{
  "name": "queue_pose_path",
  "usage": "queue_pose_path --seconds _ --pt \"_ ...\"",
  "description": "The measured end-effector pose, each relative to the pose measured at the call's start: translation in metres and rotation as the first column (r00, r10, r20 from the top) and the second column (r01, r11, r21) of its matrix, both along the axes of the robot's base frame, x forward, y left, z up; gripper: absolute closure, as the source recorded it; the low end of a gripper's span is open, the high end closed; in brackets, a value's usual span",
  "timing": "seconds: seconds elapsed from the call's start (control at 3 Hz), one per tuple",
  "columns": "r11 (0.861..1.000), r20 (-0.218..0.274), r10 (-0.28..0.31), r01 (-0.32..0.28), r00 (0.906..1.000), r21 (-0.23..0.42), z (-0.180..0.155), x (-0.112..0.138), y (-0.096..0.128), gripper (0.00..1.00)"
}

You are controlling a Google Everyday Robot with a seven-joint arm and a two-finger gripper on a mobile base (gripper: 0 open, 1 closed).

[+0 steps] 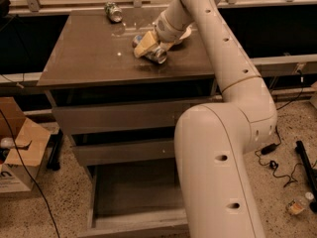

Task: Pick redbull can from bottom drawer and place on counter

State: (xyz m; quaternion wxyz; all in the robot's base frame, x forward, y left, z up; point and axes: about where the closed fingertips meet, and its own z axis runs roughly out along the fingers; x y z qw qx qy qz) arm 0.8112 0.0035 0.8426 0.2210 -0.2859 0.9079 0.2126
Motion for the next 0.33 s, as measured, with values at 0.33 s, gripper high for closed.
queue_pose_path --seconds 0.33 --pt "1.000 0.000 0.000 0.000 1.0000 0.000 0.0000 0.0000 0.0000 0.00"
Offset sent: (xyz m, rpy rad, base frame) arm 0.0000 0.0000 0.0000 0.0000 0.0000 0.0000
